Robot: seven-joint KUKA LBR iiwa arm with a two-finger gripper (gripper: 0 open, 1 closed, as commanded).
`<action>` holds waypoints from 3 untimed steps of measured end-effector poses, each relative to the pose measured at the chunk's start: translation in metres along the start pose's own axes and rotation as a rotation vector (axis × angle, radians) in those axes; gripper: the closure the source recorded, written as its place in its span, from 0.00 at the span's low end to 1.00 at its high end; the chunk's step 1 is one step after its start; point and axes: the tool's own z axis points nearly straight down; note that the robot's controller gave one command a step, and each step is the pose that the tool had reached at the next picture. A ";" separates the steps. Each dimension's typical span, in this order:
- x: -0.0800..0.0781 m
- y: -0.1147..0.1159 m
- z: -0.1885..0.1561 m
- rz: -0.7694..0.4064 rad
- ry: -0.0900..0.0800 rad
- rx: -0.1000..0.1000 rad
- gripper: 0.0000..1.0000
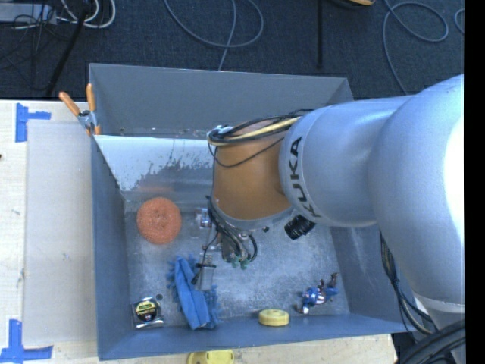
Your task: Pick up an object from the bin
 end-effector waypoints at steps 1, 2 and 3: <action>-0.035 0.024 0.027 -0.101 -0.010 0.000 0.00; 0.066 0.048 0.054 0.079 -0.009 -0.001 1.00; 0.065 0.048 0.054 0.081 -0.009 -0.002 1.00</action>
Offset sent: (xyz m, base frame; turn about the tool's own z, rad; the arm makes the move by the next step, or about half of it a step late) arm -0.0635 0.0511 -0.0547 0.0792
